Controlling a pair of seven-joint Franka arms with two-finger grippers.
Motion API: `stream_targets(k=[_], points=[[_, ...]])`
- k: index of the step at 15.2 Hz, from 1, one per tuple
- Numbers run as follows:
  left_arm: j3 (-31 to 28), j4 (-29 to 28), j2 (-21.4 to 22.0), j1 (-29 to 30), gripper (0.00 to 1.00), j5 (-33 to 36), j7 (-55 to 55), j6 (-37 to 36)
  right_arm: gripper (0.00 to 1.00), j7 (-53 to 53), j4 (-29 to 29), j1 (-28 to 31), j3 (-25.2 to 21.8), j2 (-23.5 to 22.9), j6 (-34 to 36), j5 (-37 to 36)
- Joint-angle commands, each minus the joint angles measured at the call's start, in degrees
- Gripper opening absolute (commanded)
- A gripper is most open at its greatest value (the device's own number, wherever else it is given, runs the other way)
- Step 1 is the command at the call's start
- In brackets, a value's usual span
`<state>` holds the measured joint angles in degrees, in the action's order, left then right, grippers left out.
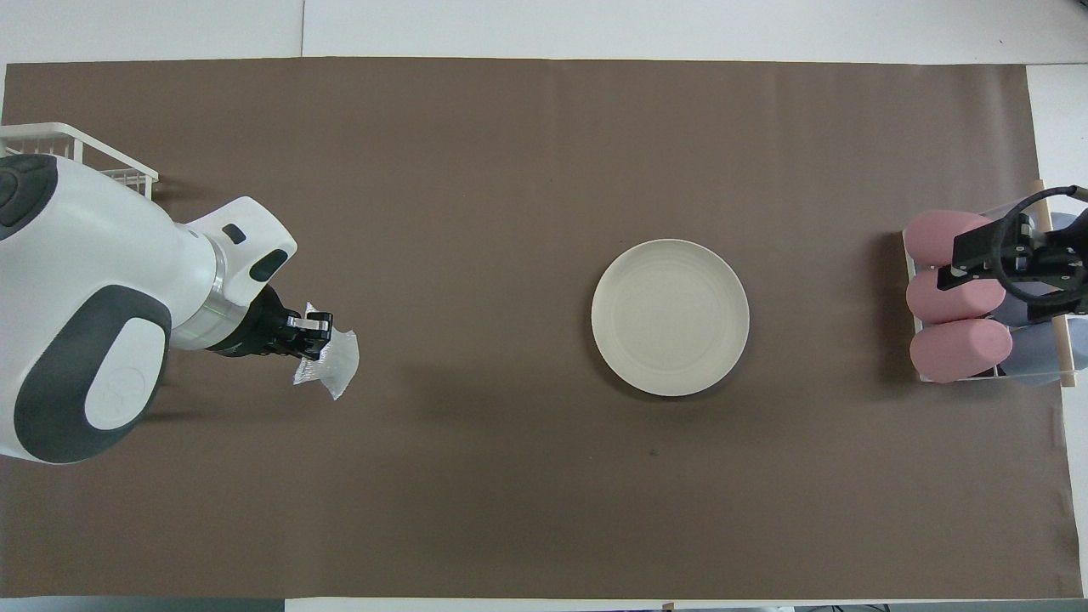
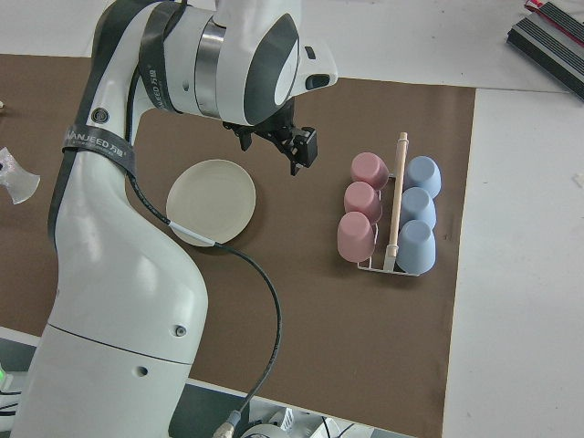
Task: Wipe plate with sponge
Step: 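Lower the sponge into the wire rack and open the left gripper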
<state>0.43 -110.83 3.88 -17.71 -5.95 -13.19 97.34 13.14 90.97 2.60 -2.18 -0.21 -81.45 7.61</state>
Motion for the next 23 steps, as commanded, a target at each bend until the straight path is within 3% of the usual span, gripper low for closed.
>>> stream_targets(k=[1,5,12,14,18,23], points=[[-0.2,1.4,0.3,-0.5,0.00,10.0,-2.4,-3.6,1.00,-1.6,1.3,0.6,0.3,1.8,2.1,-0.1],[-0.1,2.9,0.2,-0.6,0.00,24.7,-2.6,-5.6,1.00,-1.5,1.2,0.3,0.5,2.7,7.0,-0.2],[-0.3,2.9,-0.8,0.4,0.00,46.8,-2.6,-6.7,1.00,-7.3,-0.4,0.3,0.7,2.1,4.8,-3.1],[-0.3,3.0,-2.5,0.5,0.00,52.7,-2.6,-6.7,1.00,-10.1,-0.8,-0.2,0.7,1.9,4.8,-7.8],[-0.3,3.0,-6.8,0.4,0.00,65.3,-5.5,-5.8,1.00,-11.6,-0.9,-0.7,0.7,1.9,5.2,-8.5],[-1.0,3.3,-10.6,4.9,0.00,71.3,-6.4,3.3,1.00,-11.6,-1.8,-1.5,0.7,1.2,4.7,-8.5]])
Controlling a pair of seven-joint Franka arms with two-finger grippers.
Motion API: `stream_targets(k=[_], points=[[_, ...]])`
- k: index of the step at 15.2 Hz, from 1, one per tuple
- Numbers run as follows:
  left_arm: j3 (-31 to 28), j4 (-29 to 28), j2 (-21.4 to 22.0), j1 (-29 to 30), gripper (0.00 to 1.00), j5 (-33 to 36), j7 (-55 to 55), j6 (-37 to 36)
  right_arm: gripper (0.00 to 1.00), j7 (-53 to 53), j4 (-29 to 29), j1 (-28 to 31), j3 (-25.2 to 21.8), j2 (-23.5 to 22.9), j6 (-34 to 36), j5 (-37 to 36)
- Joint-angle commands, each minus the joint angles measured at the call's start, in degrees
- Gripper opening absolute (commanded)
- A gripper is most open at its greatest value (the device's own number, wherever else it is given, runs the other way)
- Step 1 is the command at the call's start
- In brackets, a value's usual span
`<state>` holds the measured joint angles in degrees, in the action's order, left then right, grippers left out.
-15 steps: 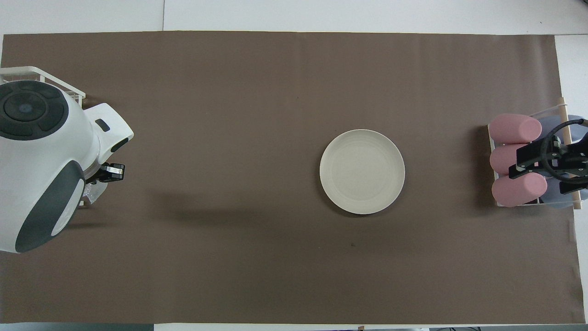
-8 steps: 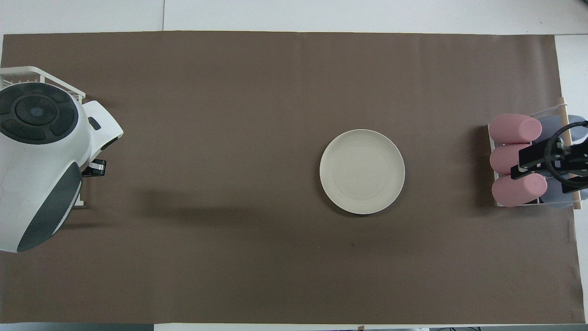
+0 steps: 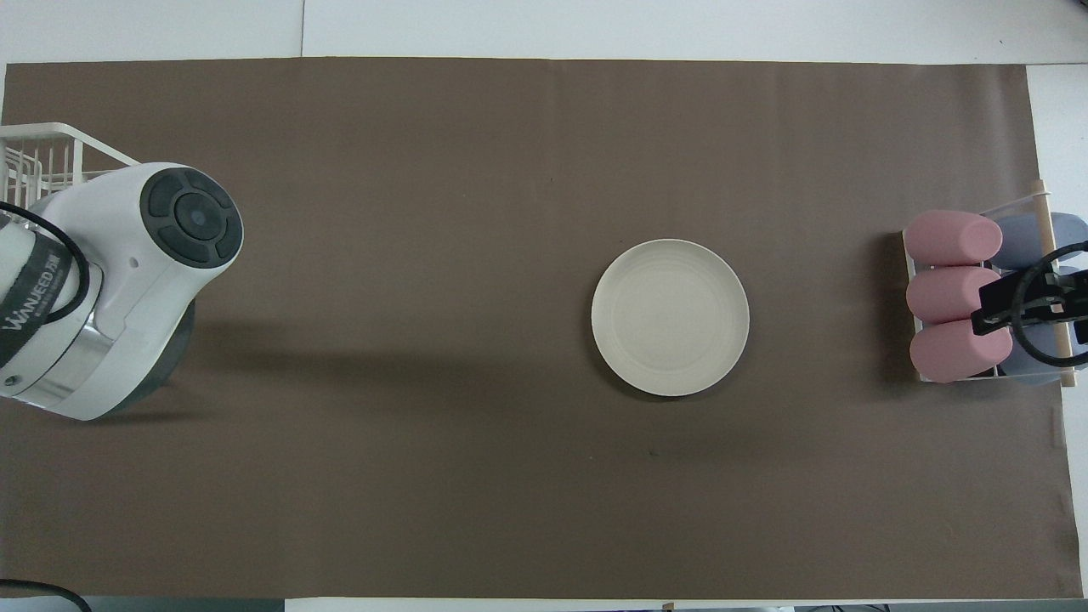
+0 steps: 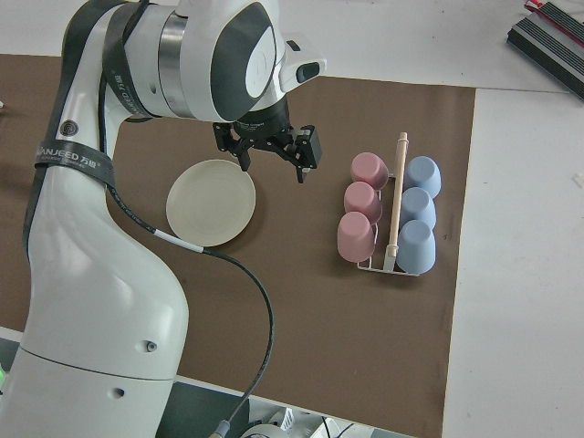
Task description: Wipe plate with sponge
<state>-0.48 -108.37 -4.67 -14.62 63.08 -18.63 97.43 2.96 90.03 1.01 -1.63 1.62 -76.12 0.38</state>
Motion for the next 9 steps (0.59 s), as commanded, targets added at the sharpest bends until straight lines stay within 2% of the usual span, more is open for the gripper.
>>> stream_targets(k=[1,6,8,9], points=[[0.0,0.8,-2.9,2.9,0.00,2.7,-2.4,4.3,1.00,-1.5,-0.9,0.1,0.1,-0.7,-0.5,-1.2],[0.1,0.2,-5.6,4.3,0.00,2.8,-7.8,7.1,1.00,-2.3,-1.4,0.3,-0.6,-0.7,-0.6,-0.2],[0.1,-0.4,-6.5,4.3,0.00,2.7,-11.3,8.3,1.00,-8.3,-0.5,0.4,-1.9,-0.1,-1.2,-0.2],[0.1,-1.0,-6.7,4.4,0.00,2.8,-12.7,9.0,1.00,-7.9,0.7,0.3,-2.1,0.1,-3.0,-0.2]])
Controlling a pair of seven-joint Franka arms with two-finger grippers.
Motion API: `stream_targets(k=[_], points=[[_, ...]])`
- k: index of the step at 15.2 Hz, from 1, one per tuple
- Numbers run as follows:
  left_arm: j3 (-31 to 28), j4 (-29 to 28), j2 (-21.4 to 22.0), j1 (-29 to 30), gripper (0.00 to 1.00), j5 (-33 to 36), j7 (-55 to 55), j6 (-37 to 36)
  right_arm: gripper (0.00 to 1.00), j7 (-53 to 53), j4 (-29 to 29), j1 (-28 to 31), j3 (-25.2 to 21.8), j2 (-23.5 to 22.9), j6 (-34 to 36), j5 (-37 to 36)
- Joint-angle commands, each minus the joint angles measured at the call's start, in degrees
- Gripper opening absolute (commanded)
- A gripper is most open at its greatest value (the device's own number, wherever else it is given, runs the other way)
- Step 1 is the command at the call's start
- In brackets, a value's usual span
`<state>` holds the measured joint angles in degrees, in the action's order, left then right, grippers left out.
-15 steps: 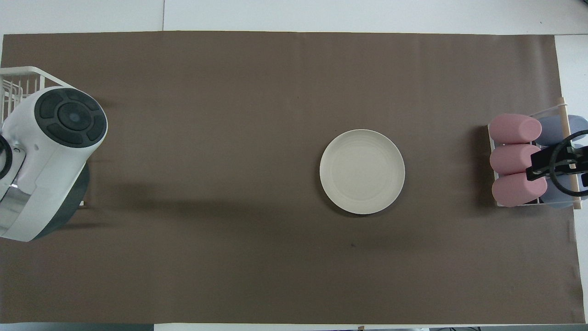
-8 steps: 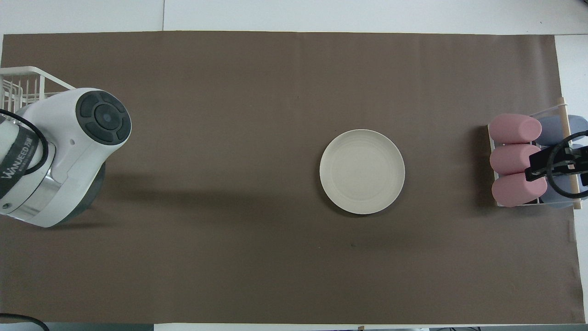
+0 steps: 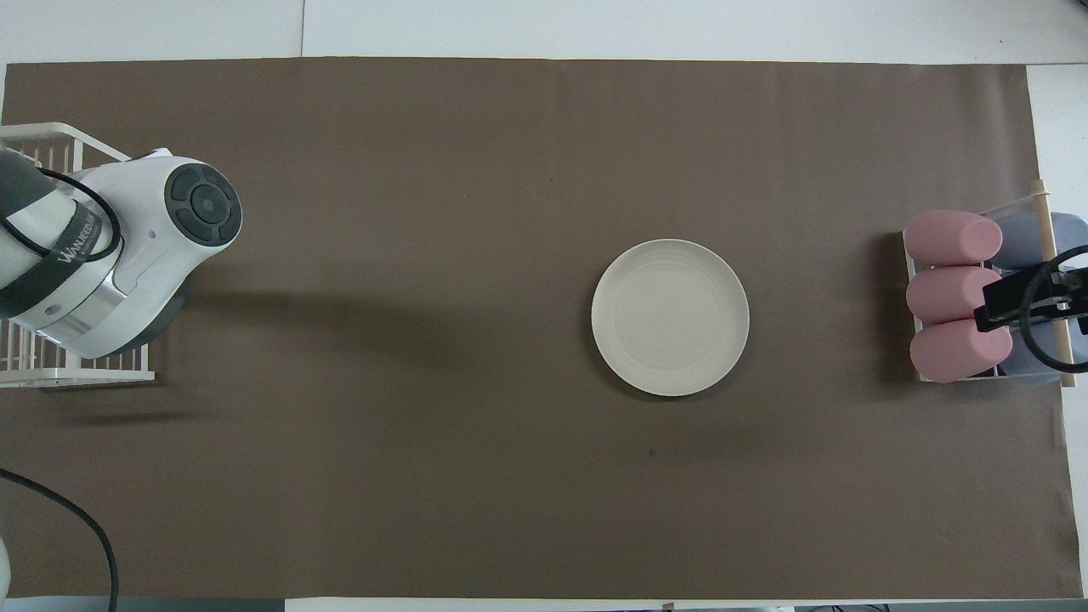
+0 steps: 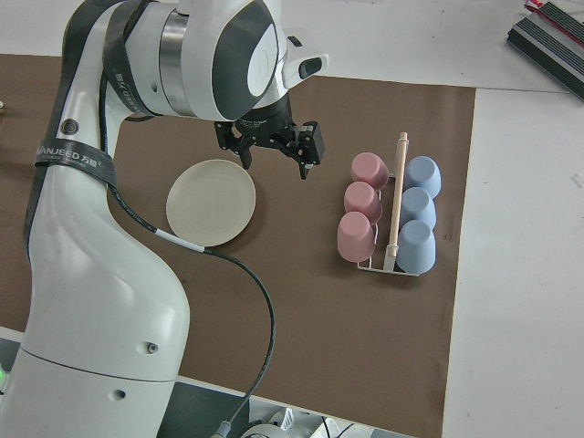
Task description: Wipe plate with sponge
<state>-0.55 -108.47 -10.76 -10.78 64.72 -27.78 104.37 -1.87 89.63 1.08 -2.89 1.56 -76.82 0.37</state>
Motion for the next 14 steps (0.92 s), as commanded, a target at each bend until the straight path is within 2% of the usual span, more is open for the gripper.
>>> stream_targets(k=[1,3,9,10,11,12,13,14], points=[[0.2,-1.1,-0.7,0.6,0.00,1.1,-3.8,2.5,1.00,-2.0,2.8,0.3,-0.8,1.2,-3.7,-0.2],[0.2,-1.6,-0.7,0.9,0.00,1.1,-4.0,2.8,1.00,0.4,6.1,0.2,-0.6,2.2,-5.6,-0.1],[0.4,-2.1,-0.8,0.8,0.00,0.4,-5.5,3.3,1.00,0.4,6.4,0.7,-0.1,2.4,-6.1,-0.1],[0.4,-2.3,-0.8,0.9,0.07,0.4,-5.5,4.0,1.00,0.5,6.4,0.8,-0.1,2.4,-6.1,-0.1],[0.4,-2.3,-0.8,0.9,0.24,0.4,-5.4,4.3,1.00,0.5,6.5,0.8,-0.1,2.4,-6.1,-0.1],[0.4,-2.4,-0.7,0.9,0.65,0.4,-5.4,4.4,1.00,0.3,7.0,0.8,-0.1,2.6,-6.2,0.0],[0.4,-2.4,-0.7,0.9,0.99,0.4,-5.4,4.5,1.00,0.3,7.9,0.8,-0.1,3.0,-6.9,0.0],[0.4,-2.4,-0.7,0.9,1.00,0.4,-5.4,4.5,1.00,0.5,7.9,0.8,-0.1,3.2,-7.1,-0.1]])
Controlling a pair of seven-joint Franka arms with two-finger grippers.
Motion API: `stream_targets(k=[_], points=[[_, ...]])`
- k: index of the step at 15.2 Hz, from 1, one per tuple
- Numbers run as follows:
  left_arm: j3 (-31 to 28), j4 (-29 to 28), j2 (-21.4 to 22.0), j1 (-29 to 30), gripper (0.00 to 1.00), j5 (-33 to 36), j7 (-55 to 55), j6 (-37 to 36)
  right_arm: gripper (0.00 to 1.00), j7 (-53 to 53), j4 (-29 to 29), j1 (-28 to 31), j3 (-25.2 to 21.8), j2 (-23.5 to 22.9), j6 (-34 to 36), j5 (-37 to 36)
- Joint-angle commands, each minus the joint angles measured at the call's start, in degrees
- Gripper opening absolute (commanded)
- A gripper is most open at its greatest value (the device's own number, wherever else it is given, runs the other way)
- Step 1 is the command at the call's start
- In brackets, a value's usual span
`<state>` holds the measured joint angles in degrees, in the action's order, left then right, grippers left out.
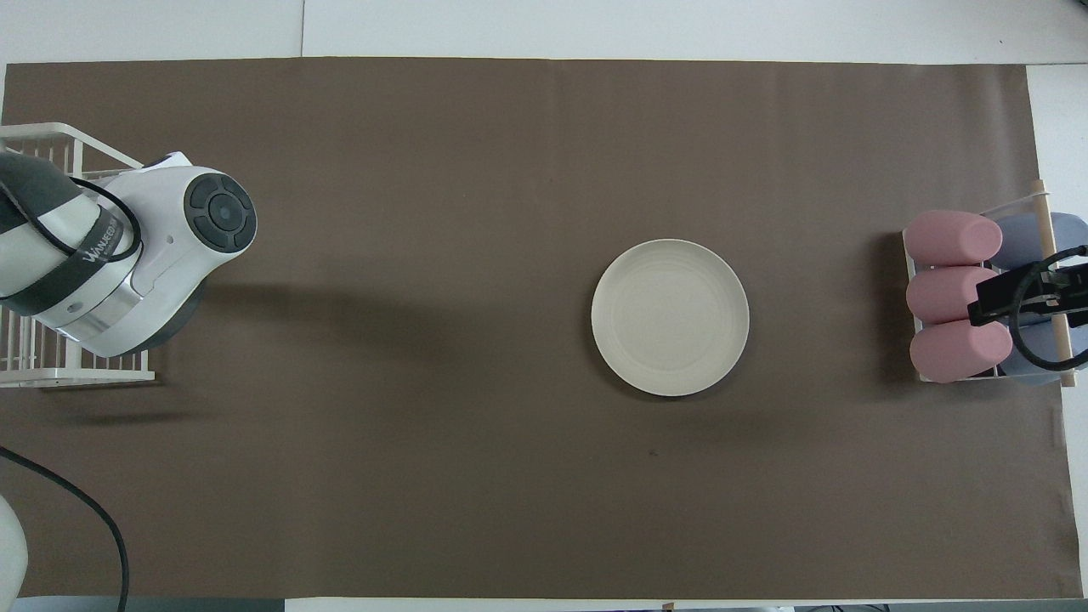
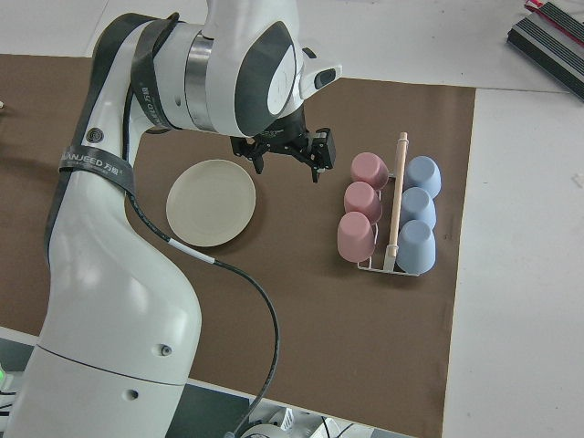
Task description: Wipe plate with sponge
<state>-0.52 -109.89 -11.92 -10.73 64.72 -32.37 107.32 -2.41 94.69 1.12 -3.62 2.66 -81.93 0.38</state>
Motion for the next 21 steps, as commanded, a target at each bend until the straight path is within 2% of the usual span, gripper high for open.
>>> stream_targets(k=[1,5,8,17,21], points=[[0.3,-1.0,0.5,0.8,1.00,0.4,-0.9,1.6,1.00,1.0,2.8,0.7,0.6,2.0,-2.1,-0.1],[0.3,-1.0,0.5,0.7,1.00,0.1,-1.0,1.8,1.00,1.0,2.3,1.2,0.6,1.7,-1.7,-0.1],[0.3,-0.2,0.6,0.7,1.00,-3.1,-1.0,2.4,1.00,1.0,2.2,2.0,0.6,1.7,-1.9,-0.2],[0.0,12.8,1.6,1.2,1.00,-35.1,0.8,1.7,1.00,1.1,2.2,1.4,0.3,1.9,-2.0,-0.3],[-0.1,14.4,6.4,4.1,1.00,-48.9,2.0,0.4,1.00,1.0,2.4,1.3,0.4,2.0,-1.7,-0.3]])
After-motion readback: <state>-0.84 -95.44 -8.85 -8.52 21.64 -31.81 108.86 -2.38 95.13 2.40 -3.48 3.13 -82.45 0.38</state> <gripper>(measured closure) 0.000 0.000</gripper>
